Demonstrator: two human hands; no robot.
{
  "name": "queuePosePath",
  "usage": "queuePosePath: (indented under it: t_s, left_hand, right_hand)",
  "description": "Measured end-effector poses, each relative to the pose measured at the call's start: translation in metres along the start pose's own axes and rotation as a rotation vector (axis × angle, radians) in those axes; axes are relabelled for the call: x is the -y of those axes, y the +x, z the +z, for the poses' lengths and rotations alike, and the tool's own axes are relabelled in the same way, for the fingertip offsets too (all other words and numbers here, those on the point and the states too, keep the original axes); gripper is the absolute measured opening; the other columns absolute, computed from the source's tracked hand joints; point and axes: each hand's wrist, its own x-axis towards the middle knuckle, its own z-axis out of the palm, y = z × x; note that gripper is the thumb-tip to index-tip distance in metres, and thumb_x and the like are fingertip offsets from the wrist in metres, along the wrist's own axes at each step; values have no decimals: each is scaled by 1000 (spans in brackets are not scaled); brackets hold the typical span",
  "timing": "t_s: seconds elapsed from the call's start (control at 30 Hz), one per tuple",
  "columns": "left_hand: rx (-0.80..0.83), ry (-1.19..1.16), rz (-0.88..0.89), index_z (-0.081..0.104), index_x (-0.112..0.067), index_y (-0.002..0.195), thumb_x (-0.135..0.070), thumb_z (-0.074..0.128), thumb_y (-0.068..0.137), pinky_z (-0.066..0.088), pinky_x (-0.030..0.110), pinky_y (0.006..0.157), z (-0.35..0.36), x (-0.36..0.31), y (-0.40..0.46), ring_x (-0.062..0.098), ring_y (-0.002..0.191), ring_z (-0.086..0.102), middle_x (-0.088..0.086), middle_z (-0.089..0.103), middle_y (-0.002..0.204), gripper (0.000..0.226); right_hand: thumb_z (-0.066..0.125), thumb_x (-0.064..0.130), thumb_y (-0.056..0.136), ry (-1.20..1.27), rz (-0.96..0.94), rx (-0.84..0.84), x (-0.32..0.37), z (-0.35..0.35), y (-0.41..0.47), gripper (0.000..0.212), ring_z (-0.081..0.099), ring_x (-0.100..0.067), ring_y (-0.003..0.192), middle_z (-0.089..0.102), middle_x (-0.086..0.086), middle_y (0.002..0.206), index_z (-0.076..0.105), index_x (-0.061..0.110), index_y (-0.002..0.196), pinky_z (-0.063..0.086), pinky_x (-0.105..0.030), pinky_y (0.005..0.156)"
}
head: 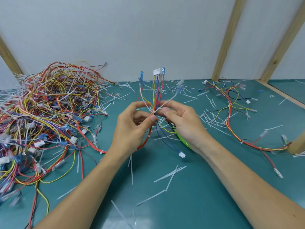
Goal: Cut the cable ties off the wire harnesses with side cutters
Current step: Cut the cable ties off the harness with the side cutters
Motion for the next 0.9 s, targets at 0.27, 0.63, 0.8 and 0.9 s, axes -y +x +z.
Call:
queuePosePath:
  t_s: [0.27, 0.63, 0.8, 0.9]
  left_hand:
    - [-131, -207, -65, 63, -11, 94, 2, 65, 92, 52, 14, 75, -10, 2, 6, 9, 82, 74, -2, 77, 77, 13]
    - [-120, -250, -153, 68, -6, 94, -14, 77, 80, 54, 18, 75, -5, 2, 4, 13, 81, 73, 8, 78, 86, 18]
    - [-66, -219, -139, 69, -3, 92, -9, 72, 87, 57, 26, 76, -5, 3, 4, 19, 81, 74, 15, 77, 89, 8]
    - [0, -202, -106, 67, -5, 97, -5, 62, 95, 58, 30, 82, -5, 2, 4, 22, 86, 73, 18, 76, 96, 6]
  right_hand:
    - [76, 24, 91, -467, -121, -117, -2, 8, -10, 6, 67, 0, 92, 76, 19, 86, 80, 28, 89, 51, -26, 86]
    - [65, 39, 99, -386, -40, -31, -6, 13, -9, 25, 50, -7, 52, 62, 3, 58, 74, 20, 85, 40, -27, 56]
    - [72, 37, 95, -370, 37, 107, -10, 13, -11, 20, 38, -6, 43, 62, 2, 59, 77, 19, 90, 33, -17, 45]
    - [71, 31, 96, -307, 48, 110, -11, 16, -13, 14, 42, -7, 40, 61, 4, 62, 78, 19, 90, 40, -22, 40]
